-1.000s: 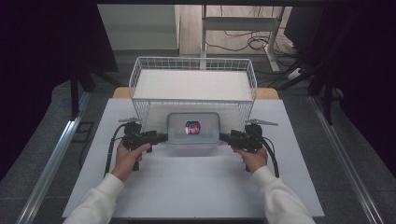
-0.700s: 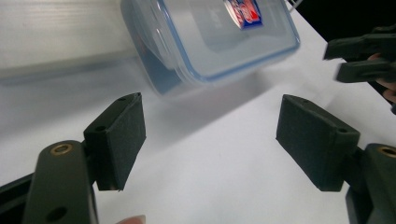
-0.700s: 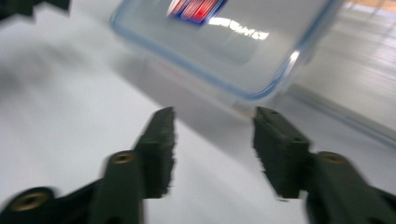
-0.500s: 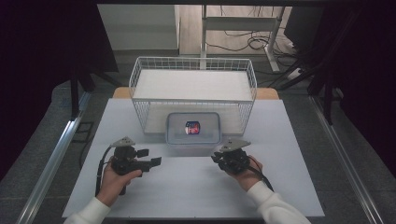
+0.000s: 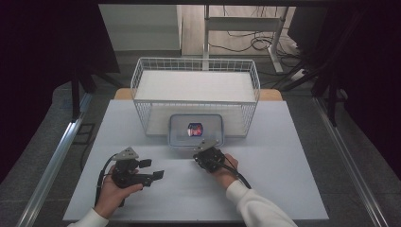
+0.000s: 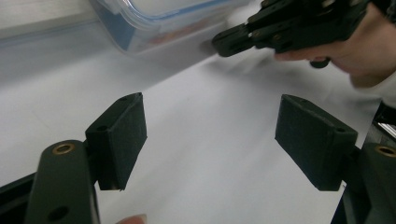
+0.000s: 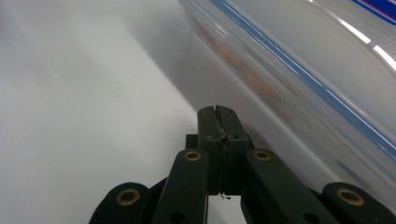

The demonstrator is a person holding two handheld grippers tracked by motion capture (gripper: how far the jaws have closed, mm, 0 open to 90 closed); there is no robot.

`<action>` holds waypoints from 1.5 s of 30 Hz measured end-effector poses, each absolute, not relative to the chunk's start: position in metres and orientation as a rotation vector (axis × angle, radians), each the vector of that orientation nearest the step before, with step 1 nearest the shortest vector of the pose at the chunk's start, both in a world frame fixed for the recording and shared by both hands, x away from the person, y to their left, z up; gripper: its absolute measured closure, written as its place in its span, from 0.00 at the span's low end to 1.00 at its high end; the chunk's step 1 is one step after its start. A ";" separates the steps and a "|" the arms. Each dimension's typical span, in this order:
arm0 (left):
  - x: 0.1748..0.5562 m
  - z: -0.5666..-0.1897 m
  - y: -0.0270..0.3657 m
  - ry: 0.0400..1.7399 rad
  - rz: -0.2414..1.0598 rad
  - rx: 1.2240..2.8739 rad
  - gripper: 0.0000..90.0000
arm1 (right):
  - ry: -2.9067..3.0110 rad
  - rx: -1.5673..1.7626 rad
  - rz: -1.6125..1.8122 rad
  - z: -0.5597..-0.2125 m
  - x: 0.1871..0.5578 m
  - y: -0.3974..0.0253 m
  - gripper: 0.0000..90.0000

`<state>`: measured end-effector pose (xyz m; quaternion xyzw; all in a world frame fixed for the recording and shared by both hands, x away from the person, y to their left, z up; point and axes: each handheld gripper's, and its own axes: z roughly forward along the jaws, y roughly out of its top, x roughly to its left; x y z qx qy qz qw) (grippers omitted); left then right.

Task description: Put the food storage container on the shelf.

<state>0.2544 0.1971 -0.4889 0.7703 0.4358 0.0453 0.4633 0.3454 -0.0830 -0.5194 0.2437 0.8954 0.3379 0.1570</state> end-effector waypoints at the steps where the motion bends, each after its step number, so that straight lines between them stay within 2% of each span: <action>1: 0.255 -0.487 0.201 1.073 0.119 1.879 0.28 | 2.549 0.716 0.976 -0.522 0.349 -0.079 0.99; 15: 0.257 -0.489 0.203 1.078 0.135 1.885 0.28 | 2.441 0.816 1.104 -0.499 0.369 -0.078 0.99; 35: 0.259 -0.490 0.205 1.087 0.141 1.885 0.28 | 2.366 0.967 1.119 -0.502 0.417 -0.072 0.99; 45: 0.259 -0.490 0.205 1.084 0.141 1.890 0.28 | 2.342 0.997 1.102 -0.502 0.422 -0.077 0.99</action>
